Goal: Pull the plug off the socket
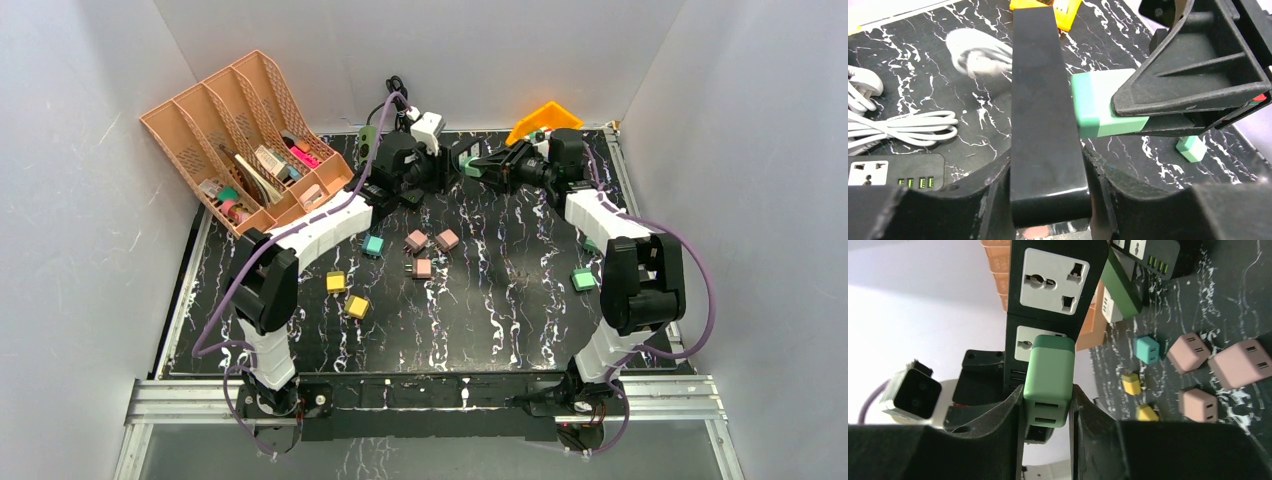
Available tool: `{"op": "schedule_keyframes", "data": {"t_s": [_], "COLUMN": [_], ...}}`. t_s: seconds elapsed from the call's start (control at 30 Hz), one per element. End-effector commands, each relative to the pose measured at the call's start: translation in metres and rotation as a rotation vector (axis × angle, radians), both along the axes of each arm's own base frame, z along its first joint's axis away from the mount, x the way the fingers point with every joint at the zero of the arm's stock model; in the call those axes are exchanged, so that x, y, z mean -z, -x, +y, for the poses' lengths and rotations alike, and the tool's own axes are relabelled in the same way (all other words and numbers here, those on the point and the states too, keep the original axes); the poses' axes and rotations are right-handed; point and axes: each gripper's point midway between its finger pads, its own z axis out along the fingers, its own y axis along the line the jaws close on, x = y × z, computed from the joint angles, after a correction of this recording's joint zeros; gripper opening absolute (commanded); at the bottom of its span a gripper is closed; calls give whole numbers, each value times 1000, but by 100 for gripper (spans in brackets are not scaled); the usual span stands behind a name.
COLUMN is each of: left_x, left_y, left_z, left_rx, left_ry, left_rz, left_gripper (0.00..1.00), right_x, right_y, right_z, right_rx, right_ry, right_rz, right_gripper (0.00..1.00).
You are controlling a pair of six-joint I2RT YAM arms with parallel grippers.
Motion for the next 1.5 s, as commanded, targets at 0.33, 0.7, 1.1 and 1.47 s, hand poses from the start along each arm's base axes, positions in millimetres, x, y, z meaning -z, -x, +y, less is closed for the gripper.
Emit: {"op": "schedule_keyframes", "data": {"t_s": [0.33, 0.7, 1.1, 1.47], "left_x": [-54, -41, -13, 11], "left_y": [24, 30, -20, -94], "left_z": [-29, -45, -8, 53], "left_rx": [214, 317, 12, -405], "left_ry": [172, 185, 138, 154], "left_rz": [41, 142, 256, 323], "left_gripper": [34, 42, 0, 0], "right_x": [-50, -54, -92, -129], "right_y": [1, 1, 12, 67], "right_z": [-7, -16, -43, -62], "right_rx": [-116, -141, -8, 186], "right_ry": [336, 572, 732, 746], "right_rz": [-366, -452, -539, -696], "right_gripper": [0, 0, 0, 0]}}
